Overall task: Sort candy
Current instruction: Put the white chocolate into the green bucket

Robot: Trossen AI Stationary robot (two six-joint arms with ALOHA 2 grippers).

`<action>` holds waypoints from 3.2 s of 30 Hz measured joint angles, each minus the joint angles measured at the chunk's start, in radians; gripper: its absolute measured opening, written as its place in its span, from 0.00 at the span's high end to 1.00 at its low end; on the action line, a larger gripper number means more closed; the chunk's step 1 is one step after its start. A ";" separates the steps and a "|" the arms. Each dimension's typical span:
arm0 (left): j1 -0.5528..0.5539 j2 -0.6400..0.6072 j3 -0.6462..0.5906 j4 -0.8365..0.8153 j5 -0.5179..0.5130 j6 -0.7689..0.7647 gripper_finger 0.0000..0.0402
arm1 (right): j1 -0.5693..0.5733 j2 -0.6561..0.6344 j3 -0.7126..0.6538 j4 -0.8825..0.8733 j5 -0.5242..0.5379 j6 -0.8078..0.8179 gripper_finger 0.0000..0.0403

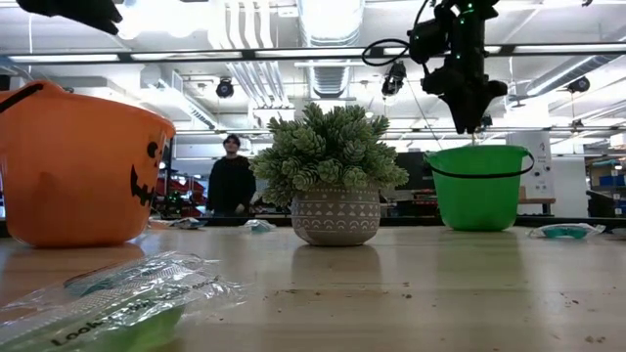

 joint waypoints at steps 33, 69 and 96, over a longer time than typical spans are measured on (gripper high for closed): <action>0.308 -0.186 -0.001 0.031 -0.114 0.134 0.55 | 0.000 0.000 0.001 0.108 0.000 -0.019 0.65; 0.478 -0.038 0.018 0.466 -0.133 0.498 0.55 | 0.000 0.000 0.001 0.155 -0.012 0.027 0.65; 1.482 0.202 0.071 0.632 0.787 1.210 0.55 | 0.016 0.000 0.001 0.144 -0.063 0.025 0.65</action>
